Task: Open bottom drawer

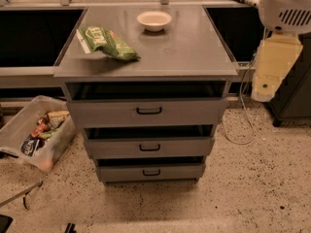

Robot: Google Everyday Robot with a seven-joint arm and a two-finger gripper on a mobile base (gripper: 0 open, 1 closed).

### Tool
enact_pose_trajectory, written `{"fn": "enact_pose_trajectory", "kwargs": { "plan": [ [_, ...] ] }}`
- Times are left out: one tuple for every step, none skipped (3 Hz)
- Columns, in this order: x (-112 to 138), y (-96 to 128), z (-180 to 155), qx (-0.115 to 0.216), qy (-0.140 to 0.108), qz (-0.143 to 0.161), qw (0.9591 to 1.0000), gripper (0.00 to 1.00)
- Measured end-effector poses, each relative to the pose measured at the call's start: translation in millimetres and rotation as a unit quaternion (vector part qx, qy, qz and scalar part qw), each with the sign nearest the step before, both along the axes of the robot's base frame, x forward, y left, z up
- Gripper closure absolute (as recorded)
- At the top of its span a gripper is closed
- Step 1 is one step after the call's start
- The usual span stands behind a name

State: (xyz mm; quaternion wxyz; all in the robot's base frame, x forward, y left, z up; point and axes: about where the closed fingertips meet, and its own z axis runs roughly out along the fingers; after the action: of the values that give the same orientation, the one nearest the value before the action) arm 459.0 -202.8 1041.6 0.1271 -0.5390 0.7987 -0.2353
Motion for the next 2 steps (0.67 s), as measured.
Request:
{"fn": "enact_pose_trajectory", "kwargs": {
  "plan": [
    [0.0,0.0,0.0,0.0,0.0,0.0,1.0,0.0],
    [-3.6,1.1,-9.7,0.012,-0.007,-0.004,0.9999,0.0]
  ]
}}
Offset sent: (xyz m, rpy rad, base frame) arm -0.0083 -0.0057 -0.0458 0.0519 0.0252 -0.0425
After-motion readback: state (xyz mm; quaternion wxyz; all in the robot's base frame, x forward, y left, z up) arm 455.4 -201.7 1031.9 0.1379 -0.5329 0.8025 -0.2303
